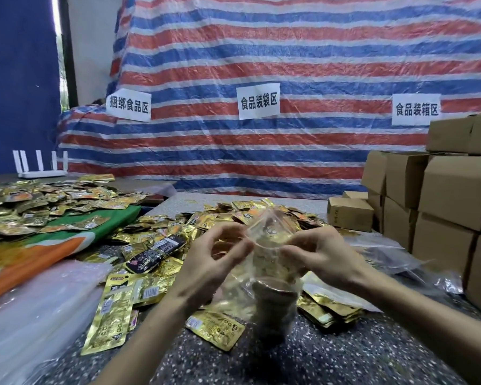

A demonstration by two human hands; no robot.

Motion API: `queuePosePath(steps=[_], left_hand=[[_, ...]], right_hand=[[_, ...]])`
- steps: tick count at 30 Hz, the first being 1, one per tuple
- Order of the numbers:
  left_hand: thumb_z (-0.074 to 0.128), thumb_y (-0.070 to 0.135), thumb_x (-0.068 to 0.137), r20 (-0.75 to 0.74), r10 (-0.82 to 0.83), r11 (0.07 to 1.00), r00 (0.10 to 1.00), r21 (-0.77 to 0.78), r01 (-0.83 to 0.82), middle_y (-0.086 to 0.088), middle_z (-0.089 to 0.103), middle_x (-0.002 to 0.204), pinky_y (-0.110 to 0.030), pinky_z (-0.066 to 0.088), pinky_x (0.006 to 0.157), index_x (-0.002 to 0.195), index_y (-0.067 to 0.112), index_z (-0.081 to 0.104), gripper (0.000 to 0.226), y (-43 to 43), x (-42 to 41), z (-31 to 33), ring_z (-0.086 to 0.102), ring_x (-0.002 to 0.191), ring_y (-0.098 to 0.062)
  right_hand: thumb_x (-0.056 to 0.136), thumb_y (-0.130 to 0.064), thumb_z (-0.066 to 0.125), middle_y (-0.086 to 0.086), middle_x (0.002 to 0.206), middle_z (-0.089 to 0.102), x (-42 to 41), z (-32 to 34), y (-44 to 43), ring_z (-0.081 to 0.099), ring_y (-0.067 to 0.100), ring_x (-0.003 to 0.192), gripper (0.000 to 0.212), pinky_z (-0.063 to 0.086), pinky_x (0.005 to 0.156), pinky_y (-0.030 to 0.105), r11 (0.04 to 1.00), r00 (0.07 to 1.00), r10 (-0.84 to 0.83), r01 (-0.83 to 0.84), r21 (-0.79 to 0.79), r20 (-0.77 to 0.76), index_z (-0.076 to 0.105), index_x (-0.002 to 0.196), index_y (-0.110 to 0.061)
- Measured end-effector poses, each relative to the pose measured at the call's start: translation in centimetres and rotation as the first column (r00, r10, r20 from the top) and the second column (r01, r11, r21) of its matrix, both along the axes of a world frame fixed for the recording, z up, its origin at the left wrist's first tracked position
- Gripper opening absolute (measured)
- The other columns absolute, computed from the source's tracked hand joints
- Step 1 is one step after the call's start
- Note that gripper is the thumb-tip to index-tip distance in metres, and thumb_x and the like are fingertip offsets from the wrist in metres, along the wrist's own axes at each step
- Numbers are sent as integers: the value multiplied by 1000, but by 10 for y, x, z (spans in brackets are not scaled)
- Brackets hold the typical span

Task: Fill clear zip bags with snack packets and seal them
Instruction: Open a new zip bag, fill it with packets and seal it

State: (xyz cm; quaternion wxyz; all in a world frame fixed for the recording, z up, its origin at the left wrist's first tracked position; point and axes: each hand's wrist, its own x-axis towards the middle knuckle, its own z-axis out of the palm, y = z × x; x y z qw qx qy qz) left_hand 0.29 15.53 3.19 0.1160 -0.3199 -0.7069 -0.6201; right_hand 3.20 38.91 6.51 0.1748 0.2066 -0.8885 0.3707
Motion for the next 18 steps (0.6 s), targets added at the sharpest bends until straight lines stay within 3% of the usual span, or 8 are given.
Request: queuePosePath(steps=[3,6,8,11,13,15,18], left_hand=[[76,17,84,-39,96,995,995,30,-95,2,75,94,-30,60,76,95,16,72,11,0,-1,0,73,86,-15],[74,9,85,-55,207,978,977,31,-205,0,76,84,-29,60,74,87,14,74,5,-1,-4,8,73,80,-17],[72,9,87,-33,205,978,978,34,-204,-3,75,83,-34,60,76,88,11,72,2,-2,-6,12,73,81,-20],[66,7,91,-8,232,971,973,54,-232,-5,73,86,-34,62,75,88,11,67,5,2,-6,17,72,85,-24],[64,10,93,-23,258,966,966,30,-258,-6,71,91,-39,61,79,89,11,65,5,4,-6,19,71,87,-24],[64,13,94,-41,270,963,962,6,-270,-6,70,92,-44,59,81,90,12,65,4,4,-6,21,70,87,-23],[64,17,94,-81,302,953,950,-7,-303,-2,70,89,-35,59,78,90,16,66,4,1,-7,24,68,83,-15]], right_hand=[[91,-31,68,-3,76,75,1,6,1,70,14,68,18,60,62,35,998,1000,17,-18,55,19,79,89,-18],[84,-57,60,0,72,74,5,9,6,65,8,60,45,53,55,23,994,994,28,-39,104,105,78,87,-15],[81,-62,64,-1,83,76,8,13,15,68,6,66,49,51,57,18,986,985,46,-70,148,164,78,95,-17],[75,-58,76,-10,106,73,15,21,29,69,4,89,49,53,70,18,966,967,78,-133,221,245,74,111,-24],[76,-47,79,-12,112,67,16,24,35,64,3,98,33,55,81,25,953,980,57,-110,283,189,77,102,-27],[81,-31,78,-9,110,65,17,28,36,63,6,97,12,57,86,35,962,994,50,-75,261,102,79,88,-22],[77,-25,79,-1,99,71,22,38,41,68,12,89,11,59,80,37,987,998,63,-60,150,-12,80,83,-16]])
